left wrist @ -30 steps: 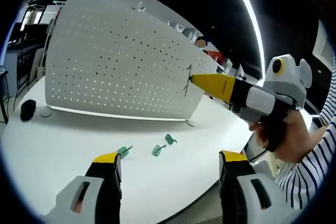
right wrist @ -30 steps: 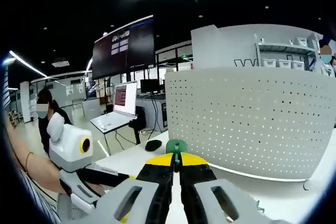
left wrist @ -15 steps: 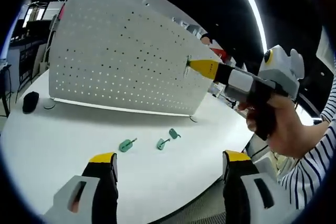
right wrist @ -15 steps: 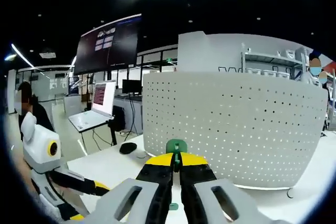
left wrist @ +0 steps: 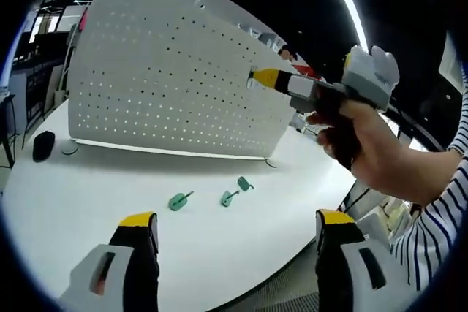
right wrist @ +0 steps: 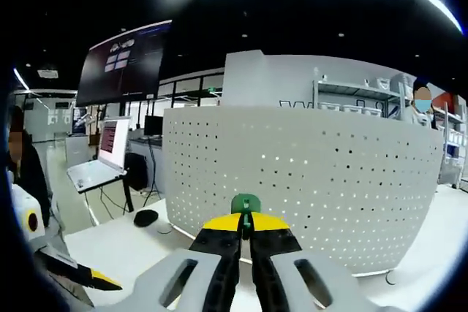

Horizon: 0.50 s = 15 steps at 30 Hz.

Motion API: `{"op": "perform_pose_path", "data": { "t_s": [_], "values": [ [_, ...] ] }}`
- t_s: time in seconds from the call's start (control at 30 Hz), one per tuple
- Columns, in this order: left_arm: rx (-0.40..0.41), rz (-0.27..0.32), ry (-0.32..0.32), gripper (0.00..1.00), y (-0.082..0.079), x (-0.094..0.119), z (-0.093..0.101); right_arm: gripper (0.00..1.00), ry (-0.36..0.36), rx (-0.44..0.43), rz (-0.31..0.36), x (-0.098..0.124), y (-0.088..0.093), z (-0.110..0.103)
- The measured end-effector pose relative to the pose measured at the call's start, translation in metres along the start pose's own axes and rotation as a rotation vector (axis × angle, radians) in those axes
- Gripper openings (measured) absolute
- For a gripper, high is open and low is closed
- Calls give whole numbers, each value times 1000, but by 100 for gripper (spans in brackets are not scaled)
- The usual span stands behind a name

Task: Insert the hook assembly into the mounting plate slot until the hook locks in place.

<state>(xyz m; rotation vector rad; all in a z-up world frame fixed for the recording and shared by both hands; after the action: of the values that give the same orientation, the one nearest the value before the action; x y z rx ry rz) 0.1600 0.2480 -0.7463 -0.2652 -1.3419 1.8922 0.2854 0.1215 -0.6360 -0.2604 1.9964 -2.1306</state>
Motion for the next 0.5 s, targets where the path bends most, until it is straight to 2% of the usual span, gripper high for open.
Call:
{"op": "perform_pose_path", "data": {
  "t_s": [0.33, 0.5],
  "values": [
    [-24, -8, 22, 96, 2, 1, 4, 1, 69, -25, 26, -31, -6, 16],
    [-8, -6, 32, 96, 2, 0, 5, 1, 94, -26, 34, -41, -8, 21]
  ]
}}
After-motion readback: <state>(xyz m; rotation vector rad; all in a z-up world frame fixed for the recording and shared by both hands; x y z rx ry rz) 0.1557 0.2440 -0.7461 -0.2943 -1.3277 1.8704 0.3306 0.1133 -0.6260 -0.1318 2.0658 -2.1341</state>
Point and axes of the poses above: the point that each gripper's makers call its tool centre point, and the gripper's own axes: x roughly backward along the fingers, z roughly to its right, y roughly out of its underside, the point moved 4 cm from there along x, roughly backward along the fingers, and after that the axes turned 5 degrees about z, right-handed, at the moved point
